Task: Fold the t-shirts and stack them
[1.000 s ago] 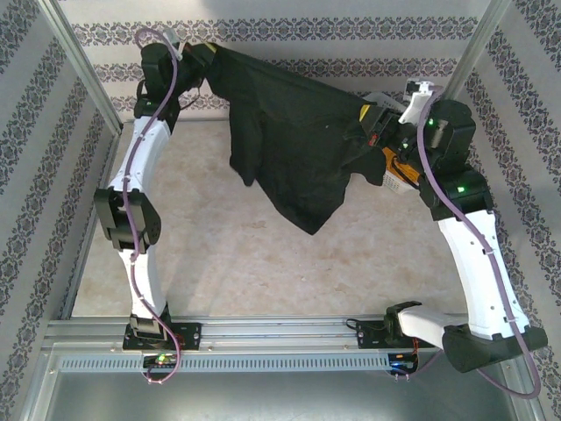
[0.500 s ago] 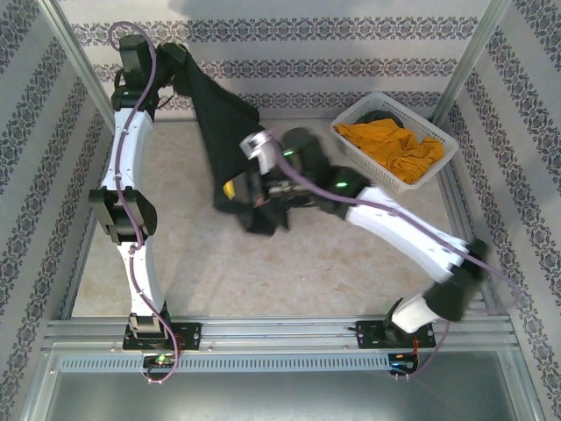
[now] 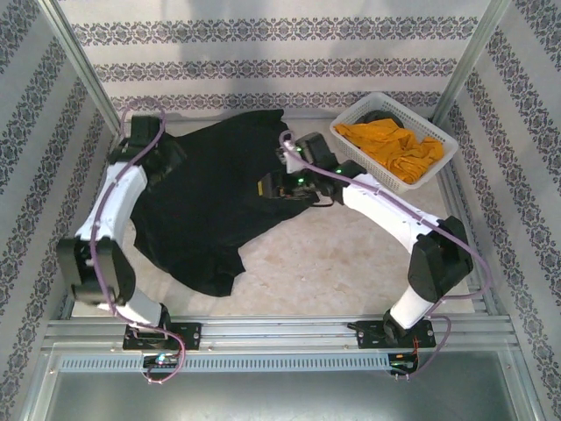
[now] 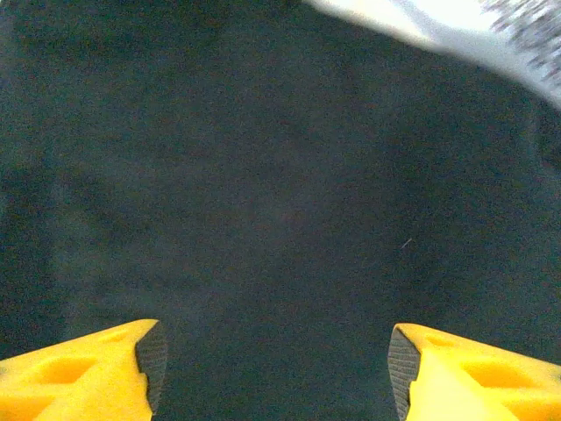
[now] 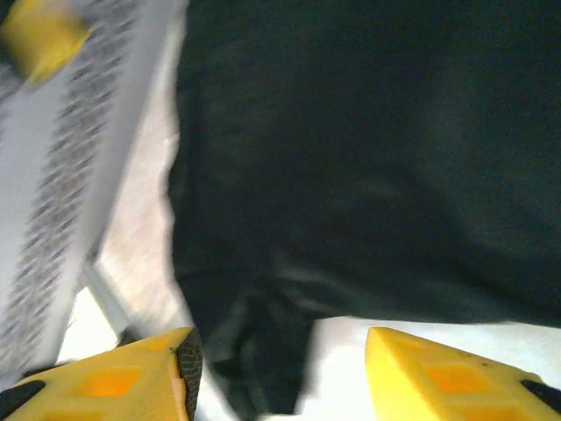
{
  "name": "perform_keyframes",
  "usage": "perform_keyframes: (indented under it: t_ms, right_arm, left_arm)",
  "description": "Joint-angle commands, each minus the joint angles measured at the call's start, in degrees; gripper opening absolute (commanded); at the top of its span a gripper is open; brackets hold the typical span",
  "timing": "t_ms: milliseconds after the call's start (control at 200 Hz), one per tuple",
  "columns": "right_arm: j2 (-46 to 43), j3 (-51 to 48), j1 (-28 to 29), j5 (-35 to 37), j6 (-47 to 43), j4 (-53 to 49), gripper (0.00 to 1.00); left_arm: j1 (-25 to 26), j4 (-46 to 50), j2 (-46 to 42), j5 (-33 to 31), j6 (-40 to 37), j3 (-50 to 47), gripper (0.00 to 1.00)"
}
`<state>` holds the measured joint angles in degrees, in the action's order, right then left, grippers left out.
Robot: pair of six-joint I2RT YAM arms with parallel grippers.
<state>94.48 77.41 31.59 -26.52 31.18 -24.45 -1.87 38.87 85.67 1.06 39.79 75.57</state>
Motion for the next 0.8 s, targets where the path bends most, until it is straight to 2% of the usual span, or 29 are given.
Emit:
perform_keyframes:
  t_ms: [0,210,300,470,565,799]
  right_arm:
    - [1.59,-3.74,-4.58,7.26,1.99,-2.49,0.51]
    - [8.42,-1.51,-10.11,17.38,3.35,-7.71,0.57]
    - [8.90,-3.51,-12.73,18.68,4.45,-5.93,0.58]
    - [13.20,-2.76,-15.25,16.50,4.07,-5.46,0.57]
    - [15.37,-2.16,-15.86,14.60,5.33,-4.79,0.56]
    - [18.30,-1.75,-15.71,10.52,11.09,-1.64,0.47]
  left_arm:
    - [0.28,4.40,-7.36,0.58,5.06,-10.97,0.64]
    - [-1.45,6.28,-15.84,2.79,10.09,-23.94,0.61]
    - [-2.95,6.24,-16.59,4.65,11.34,-26.47,0.60]
    - [-4.11,9.66,-17.64,1.39,11.57,-29.02,0.60]
    - [-6.20,9.29,-19.03,1.99,11.78,-31.69,0.60]
    - [-10.31,7.72,-19.14,3.33,11.80,-36.41,0.62]
